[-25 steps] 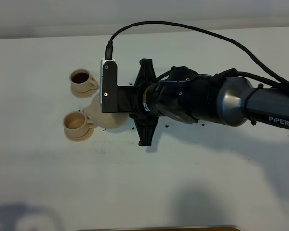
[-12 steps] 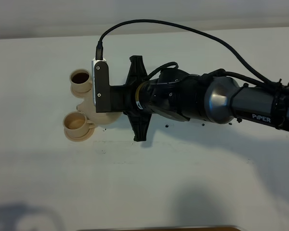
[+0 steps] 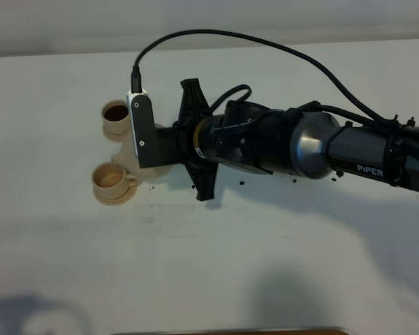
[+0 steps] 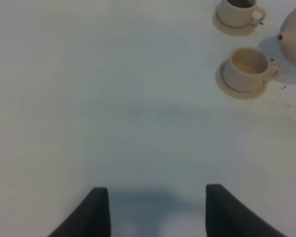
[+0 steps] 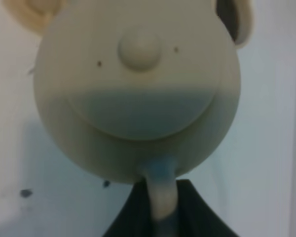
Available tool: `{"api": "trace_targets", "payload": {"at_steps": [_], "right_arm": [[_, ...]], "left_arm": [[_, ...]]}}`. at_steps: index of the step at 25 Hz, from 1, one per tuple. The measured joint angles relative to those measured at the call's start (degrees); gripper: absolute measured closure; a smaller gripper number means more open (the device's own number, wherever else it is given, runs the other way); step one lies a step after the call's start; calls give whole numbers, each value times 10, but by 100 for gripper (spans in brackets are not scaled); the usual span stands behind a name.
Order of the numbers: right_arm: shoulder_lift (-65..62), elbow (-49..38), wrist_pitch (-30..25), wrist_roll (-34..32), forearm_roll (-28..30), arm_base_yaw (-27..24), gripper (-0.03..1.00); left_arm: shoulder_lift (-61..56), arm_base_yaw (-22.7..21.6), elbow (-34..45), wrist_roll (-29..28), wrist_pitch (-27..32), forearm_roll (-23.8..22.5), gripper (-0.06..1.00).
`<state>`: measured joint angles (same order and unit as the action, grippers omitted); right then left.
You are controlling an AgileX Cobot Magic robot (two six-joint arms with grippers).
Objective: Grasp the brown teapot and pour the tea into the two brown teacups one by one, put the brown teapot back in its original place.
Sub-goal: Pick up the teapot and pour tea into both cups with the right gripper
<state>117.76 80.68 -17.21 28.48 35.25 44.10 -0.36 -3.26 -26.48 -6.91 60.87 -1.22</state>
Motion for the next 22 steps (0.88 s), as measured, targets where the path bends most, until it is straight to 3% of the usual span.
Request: {"api": "trace_targets", "payload": {"at_steps": [22], "right_arm": [[41,39,-10,-14,91,10,88]], "left_arm": [[0,0,0,0,0,0,44]]}}
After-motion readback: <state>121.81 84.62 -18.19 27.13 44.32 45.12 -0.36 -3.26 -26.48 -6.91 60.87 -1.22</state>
